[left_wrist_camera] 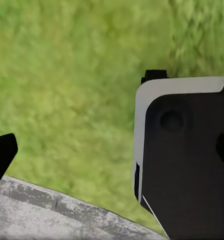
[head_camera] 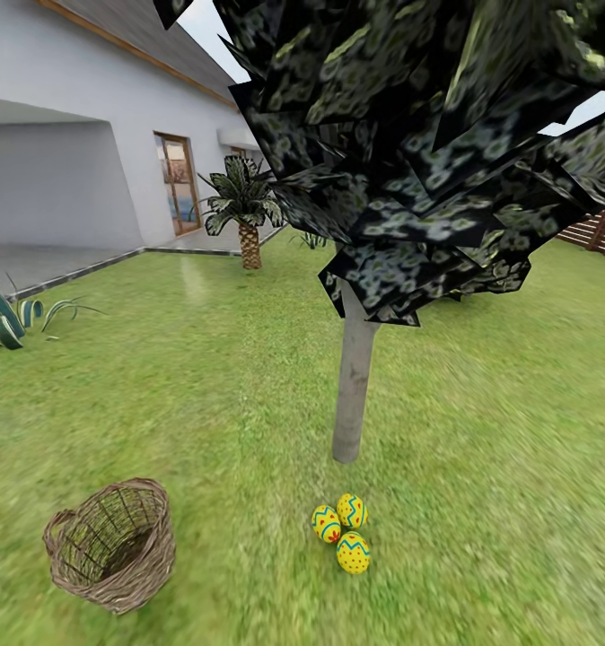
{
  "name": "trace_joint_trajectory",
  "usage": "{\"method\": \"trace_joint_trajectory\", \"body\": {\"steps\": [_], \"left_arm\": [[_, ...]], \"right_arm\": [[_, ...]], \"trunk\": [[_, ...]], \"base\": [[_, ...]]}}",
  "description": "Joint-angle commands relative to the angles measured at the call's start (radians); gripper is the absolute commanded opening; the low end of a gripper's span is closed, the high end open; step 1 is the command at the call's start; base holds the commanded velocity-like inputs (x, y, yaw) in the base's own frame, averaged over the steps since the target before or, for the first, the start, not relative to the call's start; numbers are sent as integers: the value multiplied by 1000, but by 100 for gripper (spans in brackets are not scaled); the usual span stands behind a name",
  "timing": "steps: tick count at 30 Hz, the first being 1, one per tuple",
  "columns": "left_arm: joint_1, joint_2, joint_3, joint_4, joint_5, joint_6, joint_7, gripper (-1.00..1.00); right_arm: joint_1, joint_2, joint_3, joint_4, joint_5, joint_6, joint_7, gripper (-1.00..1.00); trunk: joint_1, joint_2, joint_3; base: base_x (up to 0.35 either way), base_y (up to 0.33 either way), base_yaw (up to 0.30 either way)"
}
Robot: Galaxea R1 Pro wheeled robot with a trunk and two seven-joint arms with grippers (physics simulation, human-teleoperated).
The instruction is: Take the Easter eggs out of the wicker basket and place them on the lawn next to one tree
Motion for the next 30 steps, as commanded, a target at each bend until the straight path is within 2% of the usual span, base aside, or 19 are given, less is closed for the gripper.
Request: {"method": "trace_joint_trajectory", "body": {"steps": [1, 2, 3, 5, 7, 22, 30], "left_arm": [[0, -14, 1, -2, 2, 4, 1, 100], [1, -40, 2, -2, 1, 4, 1, 100], [1, -56, 2, -2, -1, 4, 1, 100], [1, -75, 3, -2, 1, 3, 1, 100], [1, -83, 3, -2, 0, 3, 1, 100], [1, -86, 1, -2, -4, 3, 1, 100], [1, -87, 1, -2, -4, 3, 1, 100]], "right_arm": [[0, 0, -6, 0, 4, -4, -10, 100], [0, -1, -7, 0, 3, -4, -23, 100], [1, -1, -7, 0, 4, -5, -28, 100], [1, -1, -6, 0, 4, -5, -34, 100], [2, -1, -6, 0, 5, -5, -37, 100], [2, 15, -6, 0, 9, -6, -37, 100], [2, 10, -7, 1, 7, -6, -36, 100]], "trunk": [[0, -1, -2], [0, -1, -2], [0, -1, -2], [0, -1, -2], [0, -1, -2], [0, -1, -2], [0, -1, -2]], "base": [[0, 0, 0], [0, 0, 0], [0, 0, 0], [0, 0, 0], [0, 0, 0], [0, 0, 0], [0, 0, 0]]}}
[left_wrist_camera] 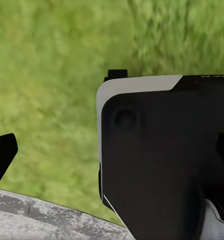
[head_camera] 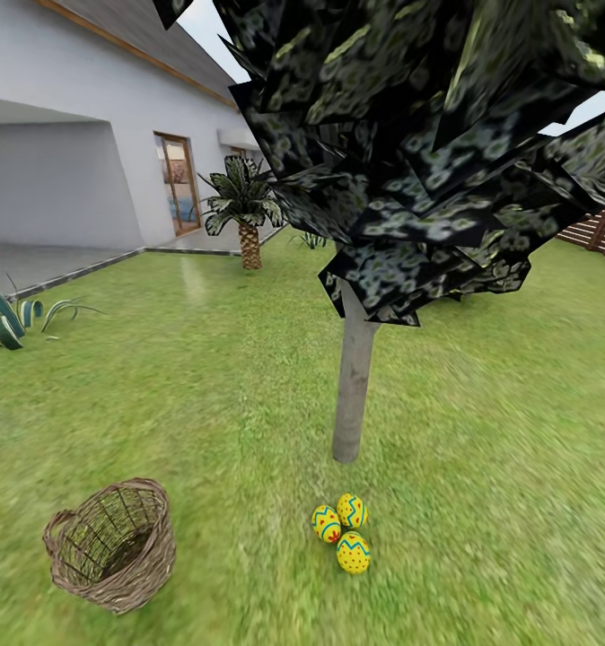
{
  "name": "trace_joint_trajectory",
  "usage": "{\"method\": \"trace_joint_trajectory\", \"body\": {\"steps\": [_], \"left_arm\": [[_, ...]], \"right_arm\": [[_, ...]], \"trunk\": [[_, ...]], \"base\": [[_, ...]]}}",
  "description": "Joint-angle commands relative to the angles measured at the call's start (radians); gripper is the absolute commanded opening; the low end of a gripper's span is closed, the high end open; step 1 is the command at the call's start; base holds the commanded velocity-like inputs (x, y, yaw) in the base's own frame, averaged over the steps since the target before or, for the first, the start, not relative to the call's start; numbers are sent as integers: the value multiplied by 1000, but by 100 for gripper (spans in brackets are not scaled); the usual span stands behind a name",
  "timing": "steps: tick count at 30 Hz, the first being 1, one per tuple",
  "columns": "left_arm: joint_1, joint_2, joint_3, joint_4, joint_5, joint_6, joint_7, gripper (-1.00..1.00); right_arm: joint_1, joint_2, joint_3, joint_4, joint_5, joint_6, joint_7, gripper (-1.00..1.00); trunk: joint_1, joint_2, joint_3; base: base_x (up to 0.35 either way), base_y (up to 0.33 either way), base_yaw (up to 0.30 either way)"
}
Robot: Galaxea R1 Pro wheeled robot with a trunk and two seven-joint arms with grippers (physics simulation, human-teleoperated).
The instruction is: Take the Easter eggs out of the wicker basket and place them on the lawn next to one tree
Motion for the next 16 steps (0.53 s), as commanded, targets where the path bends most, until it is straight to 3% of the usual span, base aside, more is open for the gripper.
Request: {"method": "trace_joint_trajectory", "body": {"steps": [1, 8, 13, 16], "left_arm": [[0, 0, -1, -2, 0, 4, 1, 100], [0, 1, 0, -2, 0, 4, 1, 100], [0, 1, -1, -2, 0, 4, 1, 100], [0, 1, 0, -2, 0, 4, 1, 100]], "right_arm": [[-1, 0, -6, 0, 3, -2, -1, 100], [-1, -5, -4, 0, 11, 10, 23, 100], [-1, -7, -5, 0, 107, 75, 177, 100], [-1, -7, -7, 0, 126, 81, 209, 100]], "trunk": [[0, -1, -2], [0, -1, -2], [0, -1, -2], [0, -1, -2]], "base": [[0, 0, 0], [0, 0, 0], [0, 0, 0], [0, 0, 0]]}}
